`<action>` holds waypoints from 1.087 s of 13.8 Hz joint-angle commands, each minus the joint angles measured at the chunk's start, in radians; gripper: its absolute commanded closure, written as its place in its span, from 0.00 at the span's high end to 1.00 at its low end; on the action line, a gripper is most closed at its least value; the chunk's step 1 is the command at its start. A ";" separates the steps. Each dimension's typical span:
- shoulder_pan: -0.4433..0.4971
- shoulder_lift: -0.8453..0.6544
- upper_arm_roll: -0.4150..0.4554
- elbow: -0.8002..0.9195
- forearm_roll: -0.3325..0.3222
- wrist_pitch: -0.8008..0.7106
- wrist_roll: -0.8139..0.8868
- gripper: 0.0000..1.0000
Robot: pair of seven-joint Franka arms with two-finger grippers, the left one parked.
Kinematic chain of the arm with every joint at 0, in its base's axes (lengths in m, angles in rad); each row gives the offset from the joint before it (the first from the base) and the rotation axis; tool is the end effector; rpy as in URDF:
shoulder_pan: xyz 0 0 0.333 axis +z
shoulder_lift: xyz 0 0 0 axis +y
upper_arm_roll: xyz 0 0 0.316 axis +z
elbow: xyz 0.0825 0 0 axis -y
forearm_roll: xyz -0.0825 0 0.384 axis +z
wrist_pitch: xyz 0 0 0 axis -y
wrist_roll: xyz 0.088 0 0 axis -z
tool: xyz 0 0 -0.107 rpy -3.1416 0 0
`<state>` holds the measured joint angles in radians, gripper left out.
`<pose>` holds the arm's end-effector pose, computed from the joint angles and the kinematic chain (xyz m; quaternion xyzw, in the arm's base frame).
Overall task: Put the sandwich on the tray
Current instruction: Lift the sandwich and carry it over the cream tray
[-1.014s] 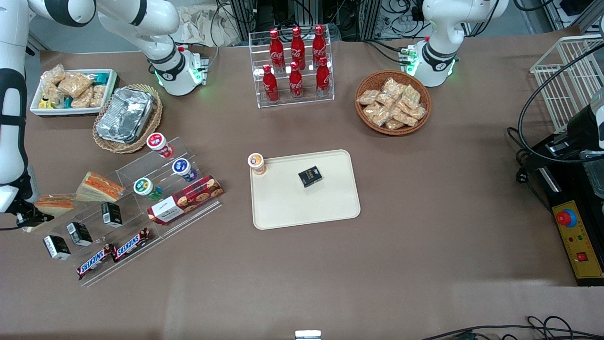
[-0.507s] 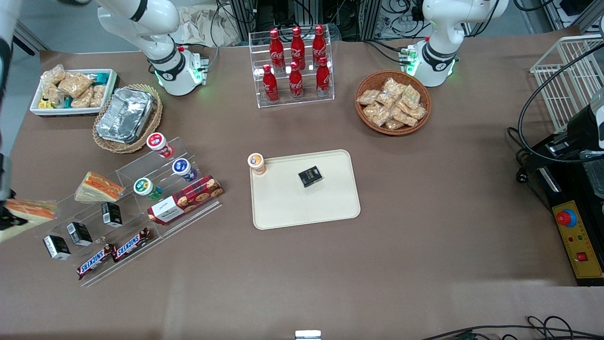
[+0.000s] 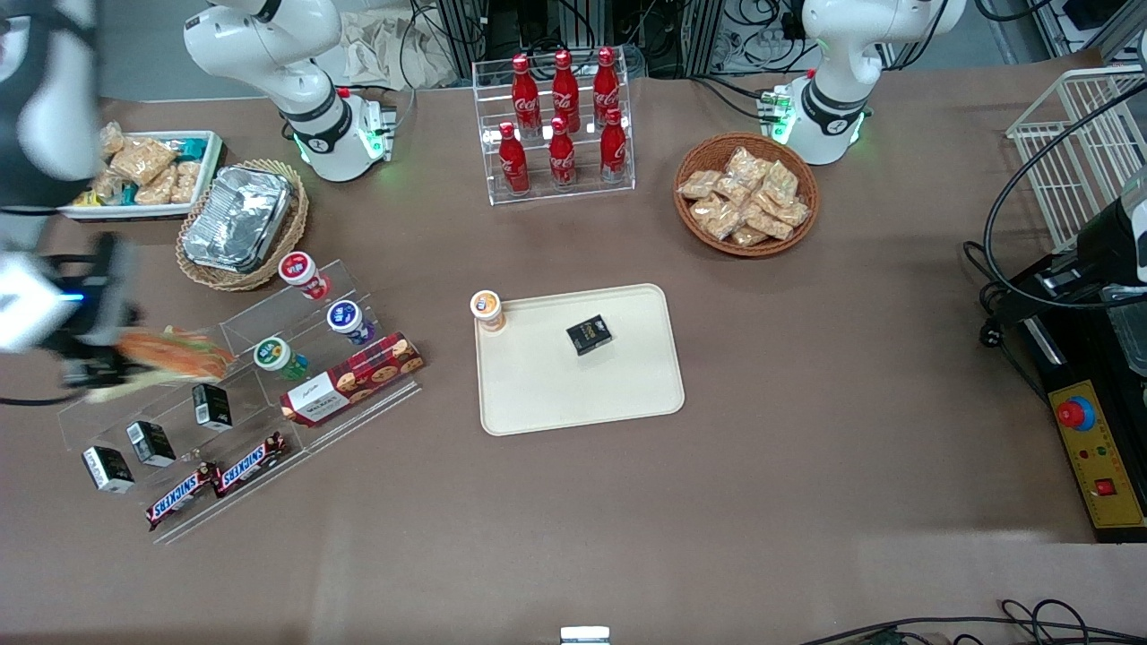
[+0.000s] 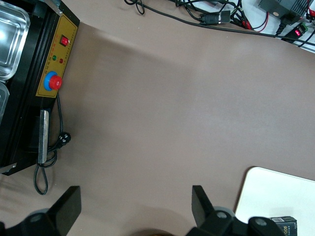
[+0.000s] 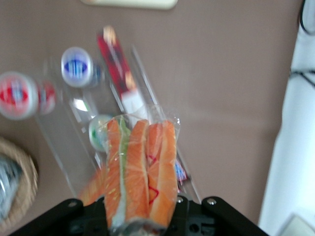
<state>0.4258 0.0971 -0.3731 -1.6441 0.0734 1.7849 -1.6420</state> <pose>0.5947 0.0465 0.5565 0.6659 0.7454 0.0308 0.0051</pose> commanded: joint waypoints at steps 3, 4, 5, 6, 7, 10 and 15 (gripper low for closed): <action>0.313 0.068 -0.012 0.007 -0.029 -0.004 0.435 0.00; 0.373 0.097 -0.012 0.007 -0.029 0.026 0.511 0.00; 0.424 0.134 -0.012 0.009 -0.029 0.066 0.569 0.00; 0.461 0.174 -0.012 0.009 -0.026 0.103 0.615 0.00; 0.484 0.223 -0.012 0.009 -0.023 0.143 0.652 0.00; 0.540 0.350 -0.009 0.013 0.008 0.338 0.683 0.00; 0.597 0.516 -0.009 0.020 0.054 0.563 0.697 0.00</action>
<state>1.0022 0.5601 -0.3669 -1.6532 0.1086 2.2942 -0.9543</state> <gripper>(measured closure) 0.771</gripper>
